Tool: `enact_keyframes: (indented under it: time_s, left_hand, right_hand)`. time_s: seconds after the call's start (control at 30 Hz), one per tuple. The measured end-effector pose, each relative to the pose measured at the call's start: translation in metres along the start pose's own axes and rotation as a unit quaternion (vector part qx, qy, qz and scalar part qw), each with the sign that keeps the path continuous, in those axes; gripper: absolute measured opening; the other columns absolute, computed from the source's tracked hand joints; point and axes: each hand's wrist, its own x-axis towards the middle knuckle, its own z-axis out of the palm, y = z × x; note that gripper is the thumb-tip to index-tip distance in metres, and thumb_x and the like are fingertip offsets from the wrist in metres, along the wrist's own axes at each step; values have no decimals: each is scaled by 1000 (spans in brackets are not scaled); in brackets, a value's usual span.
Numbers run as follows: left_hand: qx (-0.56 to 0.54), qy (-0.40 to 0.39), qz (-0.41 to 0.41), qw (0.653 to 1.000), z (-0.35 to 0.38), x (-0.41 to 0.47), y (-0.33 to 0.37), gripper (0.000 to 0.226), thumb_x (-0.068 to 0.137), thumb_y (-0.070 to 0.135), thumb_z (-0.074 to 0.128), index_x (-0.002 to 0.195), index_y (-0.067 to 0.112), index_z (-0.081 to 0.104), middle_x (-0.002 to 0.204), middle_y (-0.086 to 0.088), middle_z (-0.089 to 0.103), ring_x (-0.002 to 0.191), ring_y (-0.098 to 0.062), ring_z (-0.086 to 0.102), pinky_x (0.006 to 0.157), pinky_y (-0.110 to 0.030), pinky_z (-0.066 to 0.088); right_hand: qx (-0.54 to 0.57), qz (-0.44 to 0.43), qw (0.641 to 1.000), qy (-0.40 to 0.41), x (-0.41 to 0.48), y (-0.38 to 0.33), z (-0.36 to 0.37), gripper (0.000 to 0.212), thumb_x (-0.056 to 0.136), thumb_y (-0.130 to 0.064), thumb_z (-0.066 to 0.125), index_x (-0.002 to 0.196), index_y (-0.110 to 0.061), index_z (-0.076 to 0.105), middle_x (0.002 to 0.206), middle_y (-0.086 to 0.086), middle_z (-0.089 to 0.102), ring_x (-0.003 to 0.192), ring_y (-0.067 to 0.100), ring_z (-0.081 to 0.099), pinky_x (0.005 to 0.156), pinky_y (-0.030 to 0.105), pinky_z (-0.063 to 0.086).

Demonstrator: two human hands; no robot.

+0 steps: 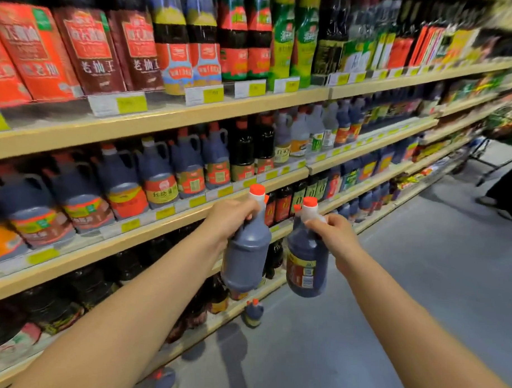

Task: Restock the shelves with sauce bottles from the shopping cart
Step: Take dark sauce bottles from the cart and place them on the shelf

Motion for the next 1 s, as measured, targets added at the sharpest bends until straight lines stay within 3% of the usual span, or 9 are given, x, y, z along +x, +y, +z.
enact_keyframes:
  time_s: [0.33,0.47,0.6,0.7,0.87,0.93,1.0]
  left_hand:
    - [35,-47,0,998,92,113,39,22,73,20,60,56,15,48,59,-4,46,57,-19,39,53,-27,27]
    - [41,-52,-7,998,134,152,53,25,73,21,60,53,17,46,61,-4,48,59,-19,42,56,-29,28]
    - [51,-53,-14,997,187,194,64,30,71,22,61,47,17,44,56,-5,44,59,-21,39,57,-33,28]
    - [46,-38,-20,998,233,223,72,31,72,23,63,46,18,46,56,-4,47,60,-21,42,61,-34,30]
    - [31,-20,-37,999,307,267,87,30,75,26,65,50,18,50,54,-2,50,54,-18,44,53,-28,30]
    - [34,-17,-36,999,332,280,94,32,77,27,65,51,17,51,51,0,49,51,-17,42,52,-28,29]
    - [31,-9,-35,999,352,294,100,32,79,27,65,52,17,51,52,1,50,50,-14,42,51,-27,29]
  right_hand:
    - [10,41,998,40,125,23,-55,21,82,-24,66,82,-6,54,76,14,56,70,21,50,60,30,36]
    - [31,41,997,53,169,32,-85,20,85,-22,65,80,-8,51,76,14,53,73,23,50,64,32,37]
    - [47,53,997,39,219,48,-125,32,85,-32,68,87,-2,58,78,15,60,75,23,56,64,32,42]
    - [25,69,997,30,261,62,-157,43,84,-38,68,89,4,59,84,23,63,82,33,62,69,38,48]
    - [-18,64,998,13,327,87,-209,50,74,-53,65,78,-5,55,85,30,60,81,36,62,68,45,48]
    - [-21,66,998,7,352,93,-228,56,75,-50,64,83,5,56,93,32,61,90,42,63,76,54,52]
    - [-10,62,998,6,373,96,-245,54,81,-41,65,92,11,55,95,34,60,90,42,63,75,50,52]
